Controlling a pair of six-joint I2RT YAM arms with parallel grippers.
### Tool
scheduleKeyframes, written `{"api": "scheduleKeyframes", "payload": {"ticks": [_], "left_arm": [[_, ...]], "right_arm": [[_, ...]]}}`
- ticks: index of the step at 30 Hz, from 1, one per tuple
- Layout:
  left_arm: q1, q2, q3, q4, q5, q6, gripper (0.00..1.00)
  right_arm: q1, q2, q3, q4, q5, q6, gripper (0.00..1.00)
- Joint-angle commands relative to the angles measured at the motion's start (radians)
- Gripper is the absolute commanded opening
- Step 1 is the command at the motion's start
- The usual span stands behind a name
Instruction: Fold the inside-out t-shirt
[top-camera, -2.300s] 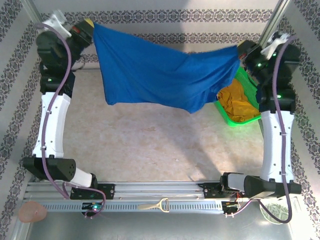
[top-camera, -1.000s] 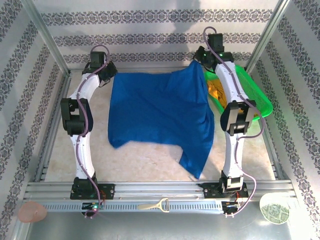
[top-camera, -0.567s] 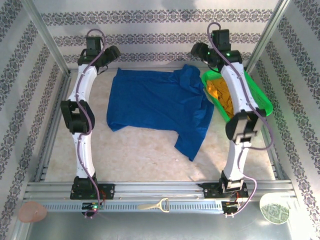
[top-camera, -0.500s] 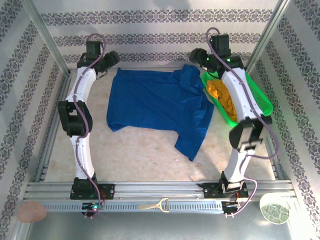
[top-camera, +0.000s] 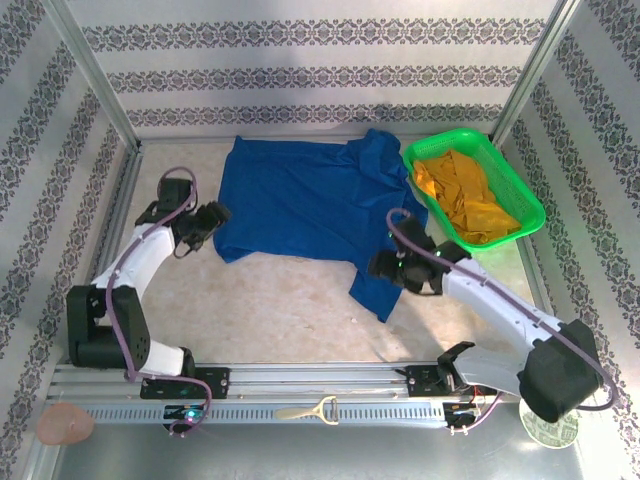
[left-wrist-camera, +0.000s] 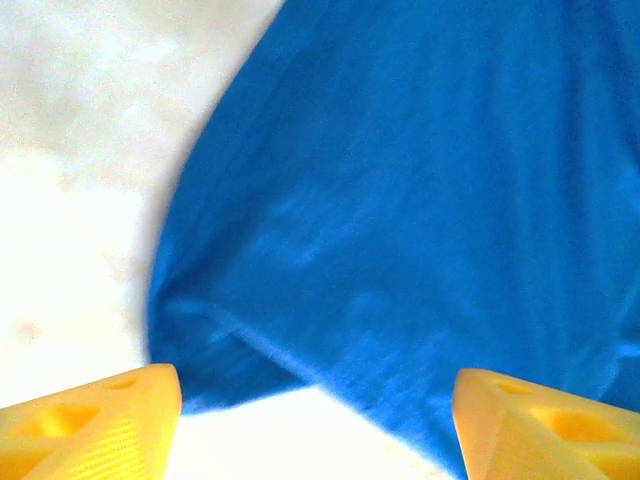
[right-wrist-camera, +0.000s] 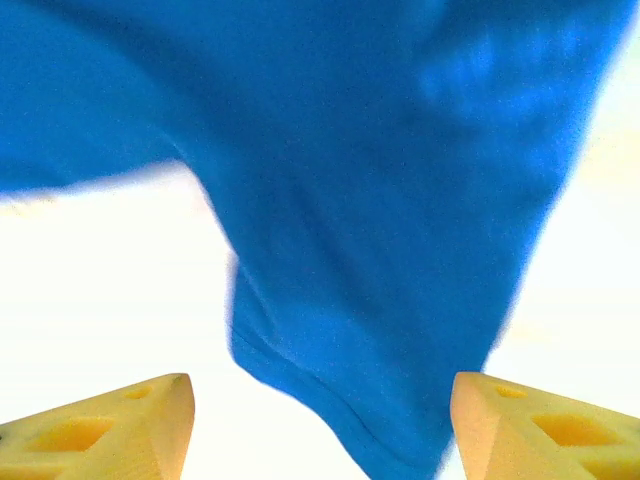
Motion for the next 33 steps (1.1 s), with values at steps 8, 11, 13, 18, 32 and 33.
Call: {"api": "scheduleKeyframes", "payload": {"ticks": [8,11,13,18,32,33], "left_arm": [[-0.026,0.034,-0.118,0.038,-0.052,-0.035,0.64],[-0.026,0.07,-0.115,0.068,-0.065,-0.015,0.61],[-0.026,0.097,-0.103,0.074,-0.073,0.001,0.59],[-0.026,0.159,-0.093,0.125,-0.079,0.017,0.52],[-0.035,0.157,-0.019,0.135,-0.084,0.108,0.0],[-0.036,0.108,-0.011,0.103,-0.097,0.126,0.0]], "right_arm": [[0.214,-0.005,-0.097,-0.038,0.108,0.192,0.71],[0.218,0.03,-0.085,-0.036,0.121,0.176,0.72],[0.218,0.048,-0.075,-0.038,0.128,0.166,0.72],[0.214,0.049,-0.053,-0.045,0.145,0.165,0.72],[0.033,-0.237,-0.041,-0.115,0.217,0.243,0.7],[0.015,-0.262,-0.04,-0.125,0.224,0.242,0.69]]}}
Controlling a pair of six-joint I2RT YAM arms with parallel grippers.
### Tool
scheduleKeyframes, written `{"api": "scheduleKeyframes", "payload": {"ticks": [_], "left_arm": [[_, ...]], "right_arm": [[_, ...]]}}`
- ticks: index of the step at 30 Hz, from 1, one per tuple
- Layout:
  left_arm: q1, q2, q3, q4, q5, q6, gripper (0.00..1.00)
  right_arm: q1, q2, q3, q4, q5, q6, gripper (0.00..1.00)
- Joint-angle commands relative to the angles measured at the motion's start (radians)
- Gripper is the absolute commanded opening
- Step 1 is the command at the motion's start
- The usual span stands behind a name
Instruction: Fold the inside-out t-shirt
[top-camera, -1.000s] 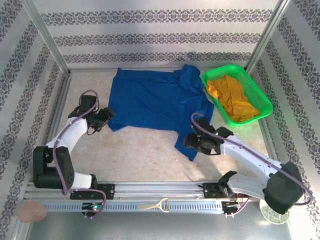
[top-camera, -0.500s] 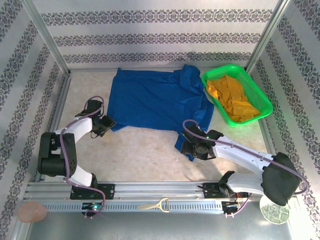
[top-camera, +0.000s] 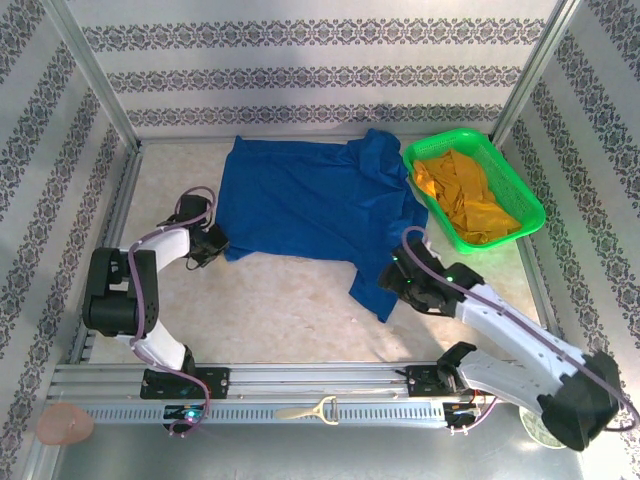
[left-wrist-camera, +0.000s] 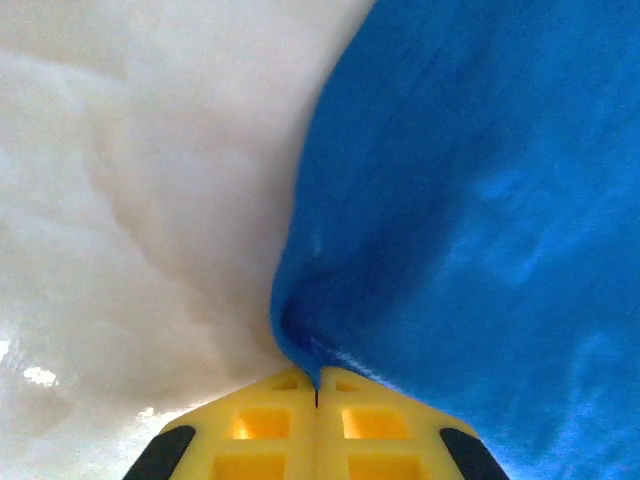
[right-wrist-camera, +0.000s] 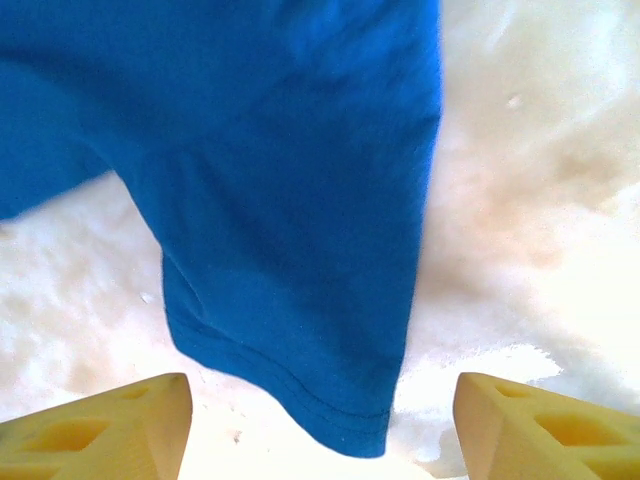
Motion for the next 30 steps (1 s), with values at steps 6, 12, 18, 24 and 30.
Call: {"api": "scheduleKeyframes", "payload": {"ticks": [6,12,18,24,30], "left_arm": [[-0.007,-0.382,0.026,-0.185,-0.097,0.114,0.0],[0.006,-0.458,-0.061,-0.175,-0.099,0.086,0.0],[0.008,-0.44,-0.062,-0.168,-0.088,0.104,0.0],[0.01,-0.438,-0.074,-0.164,-0.088,0.111,0.0],[0.01,-0.433,-0.086,-0.156,-0.084,0.113,0.0]], "right_arm": [[-0.054,-0.032,0.024,-0.071,-0.006,-0.042,0.69],[0.027,0.088,-0.038,-0.023,-0.076,-0.071,0.72],[0.087,0.133,-0.099,0.07,-0.156,-0.051,0.73],[0.136,0.199,-0.111,0.146,-0.168,-0.032,0.73],[0.165,0.309,-0.067,0.199,-0.17,-0.038,0.72]]}}
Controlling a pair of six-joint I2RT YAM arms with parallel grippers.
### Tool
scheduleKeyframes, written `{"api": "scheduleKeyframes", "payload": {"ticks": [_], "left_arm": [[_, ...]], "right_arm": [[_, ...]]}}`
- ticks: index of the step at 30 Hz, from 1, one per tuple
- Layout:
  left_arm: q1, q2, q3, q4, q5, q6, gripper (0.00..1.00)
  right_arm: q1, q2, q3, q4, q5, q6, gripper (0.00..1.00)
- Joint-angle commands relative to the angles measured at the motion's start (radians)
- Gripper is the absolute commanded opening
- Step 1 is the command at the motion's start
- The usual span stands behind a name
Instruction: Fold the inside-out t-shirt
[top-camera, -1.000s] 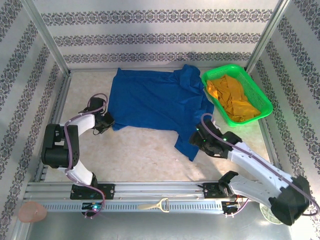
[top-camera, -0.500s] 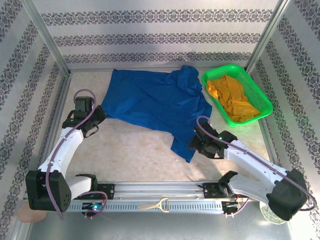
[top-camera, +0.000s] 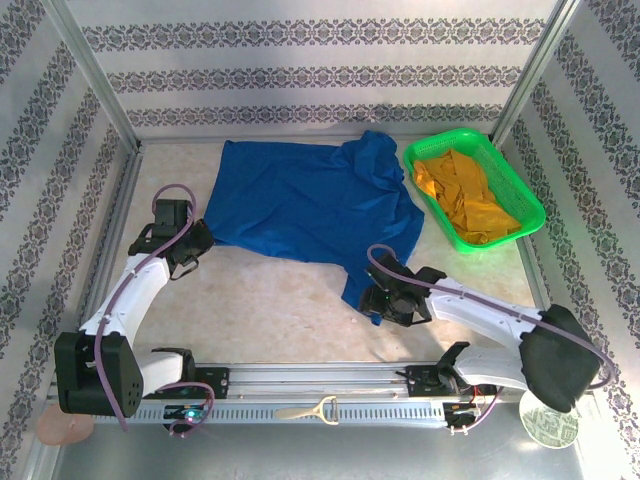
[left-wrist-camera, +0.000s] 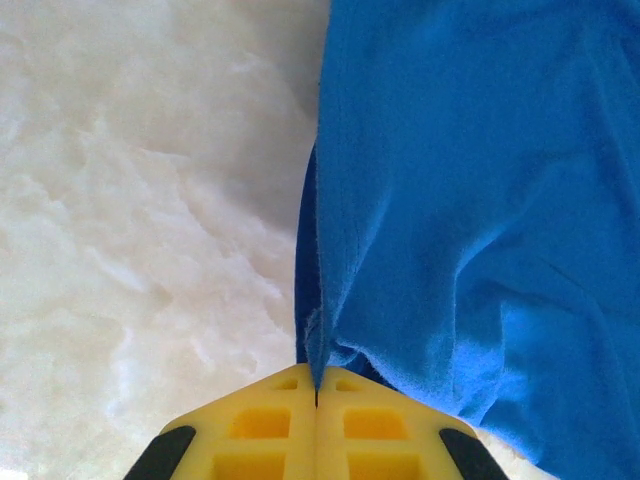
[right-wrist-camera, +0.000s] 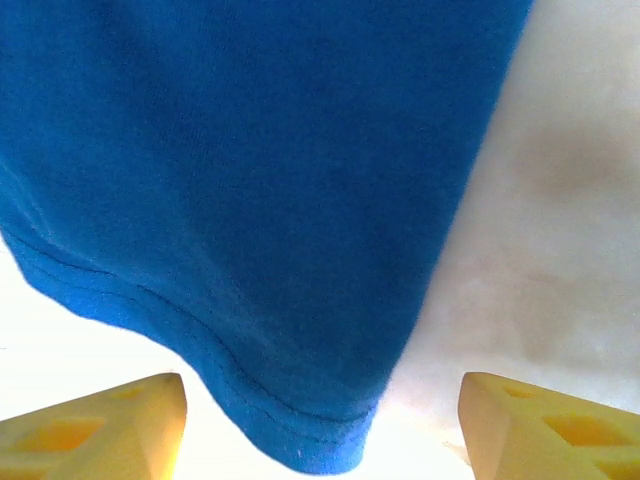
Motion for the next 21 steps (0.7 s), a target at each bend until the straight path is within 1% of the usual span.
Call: {"api": "scheduleKeyframes", "payload": {"ticks": [1,3,4,6,7,8,10,11,13,14,16,17,18,19,21], "left_arm": [[0.007,0.002,-0.014,-0.008,-0.01,0.028,0.0],[0.007,0.007,-0.019,-0.001,-0.012,0.026,0.0],[0.007,0.01,-0.023,0.001,-0.014,0.024,0.0],[0.007,0.02,-0.034,0.012,-0.015,0.017,0.0],[0.007,0.025,-0.039,0.015,-0.018,0.013,0.0],[0.009,0.034,-0.047,0.017,-0.022,0.007,0.0],[0.012,0.047,-0.057,0.018,-0.027,-0.001,0.0],[0.012,0.052,-0.066,0.023,-0.029,-0.008,0.0],[0.013,0.062,-0.082,0.034,-0.029,-0.016,0.0],[0.013,0.067,-0.088,0.038,-0.028,-0.017,0.0],[0.014,0.078,-0.101,0.043,-0.024,-0.013,0.0],[0.013,0.08,-0.106,0.043,-0.02,-0.012,0.0],[0.013,0.083,-0.113,0.044,-0.014,-0.011,0.09],[0.014,0.083,-0.118,0.041,-0.01,-0.009,0.25],[0.013,0.083,-0.129,0.038,-0.009,-0.012,0.44]], "right_arm": [[0.017,0.053,0.033,0.047,-0.006,0.008,0.72],[0.02,0.085,0.039,0.057,-0.007,0.003,0.68],[0.02,0.095,0.04,0.056,-0.007,0.001,0.59],[0.018,0.082,0.047,0.022,0.014,-0.003,0.13],[0.014,0.054,0.054,-0.015,0.03,-0.005,0.0],[0.012,-0.002,0.066,-0.083,0.066,0.005,0.0],[0.01,-0.156,0.074,-0.22,0.156,0.058,0.0],[-0.007,-0.247,0.061,-0.28,0.18,0.094,0.0],[-0.077,-0.404,0.014,-0.352,0.149,0.148,0.0],[-0.107,-0.453,-0.012,-0.366,0.124,0.16,0.0],[-0.152,-0.518,-0.068,-0.378,0.084,0.184,0.0],[-0.157,-0.529,-0.083,-0.382,0.083,0.195,0.0],[-0.157,-0.533,-0.093,-0.386,0.089,0.208,0.0],[-0.157,-0.532,-0.098,-0.386,0.094,0.216,0.0],[-0.156,-0.521,-0.099,-0.379,0.102,0.22,0.0]]}}
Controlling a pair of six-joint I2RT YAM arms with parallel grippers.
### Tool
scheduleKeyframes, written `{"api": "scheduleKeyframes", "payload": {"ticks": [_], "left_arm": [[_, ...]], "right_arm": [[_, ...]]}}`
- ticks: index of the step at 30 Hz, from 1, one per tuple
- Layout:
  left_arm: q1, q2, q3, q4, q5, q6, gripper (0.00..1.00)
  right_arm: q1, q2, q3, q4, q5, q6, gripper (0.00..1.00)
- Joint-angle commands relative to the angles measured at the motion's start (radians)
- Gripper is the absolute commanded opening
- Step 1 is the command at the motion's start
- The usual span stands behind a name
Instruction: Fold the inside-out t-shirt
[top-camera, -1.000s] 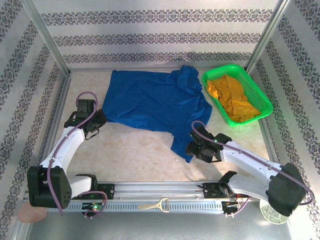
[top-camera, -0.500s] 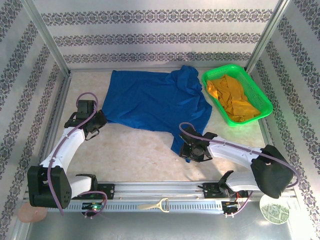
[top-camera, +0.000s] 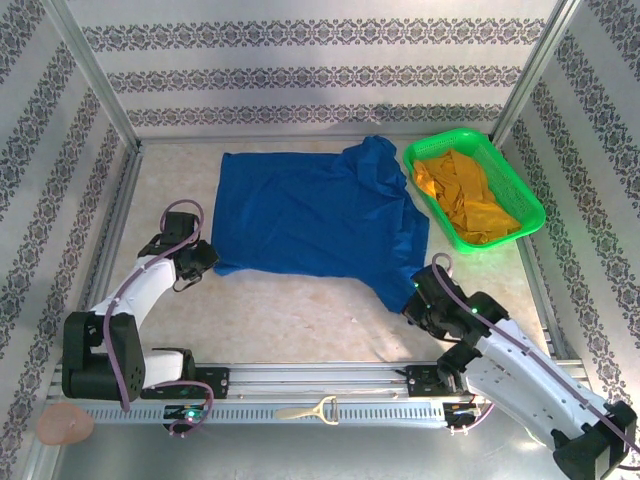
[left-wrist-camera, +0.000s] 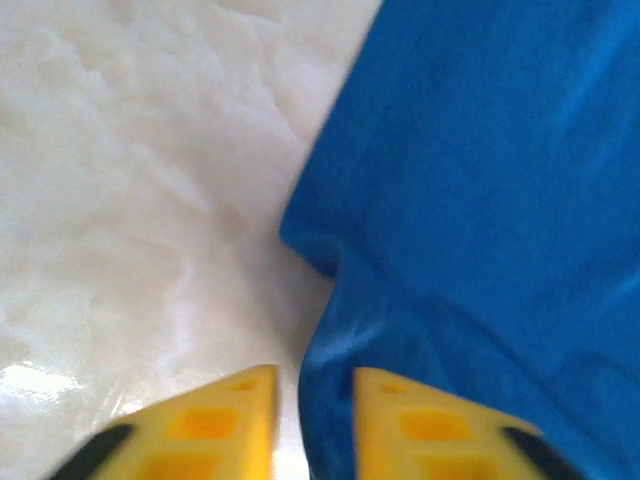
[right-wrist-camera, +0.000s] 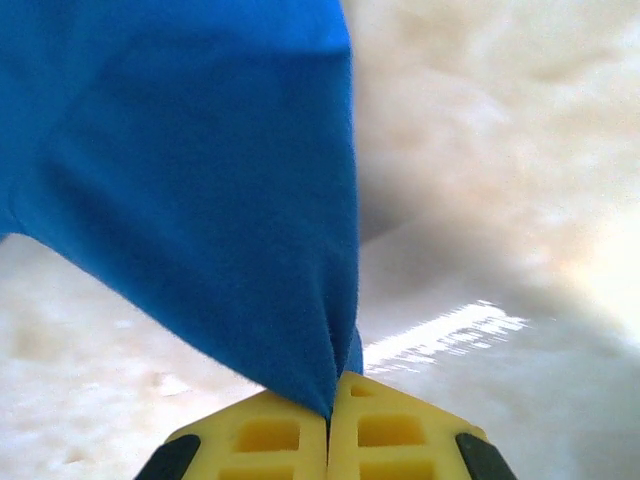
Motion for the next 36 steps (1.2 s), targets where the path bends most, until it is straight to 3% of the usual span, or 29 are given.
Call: {"api": "scheduleKeyframes", "payload": {"ticks": [1,7,20,36], "left_arm": [[0.007,0.001,-0.022,0.017,-0.009,-0.01,0.52],[0.007,0.015,-0.015,0.029,-0.007,-0.012,0.57],[-0.003,0.007,-0.103,0.045,0.057,-0.043,0.53],[-0.02,0.114,-0.15,0.234,0.146,-0.066,0.45]], "right_arm": [[-0.003,0.018,-0.014,-0.056,0.016,0.044,0.0],[-0.004,0.084,-0.019,0.004,-0.005,0.017,0.0],[-0.003,0.111,-0.017,0.042,-0.013,0.009,0.0],[-0.004,0.107,0.0,0.043,-0.006,0.0,0.0]]}}
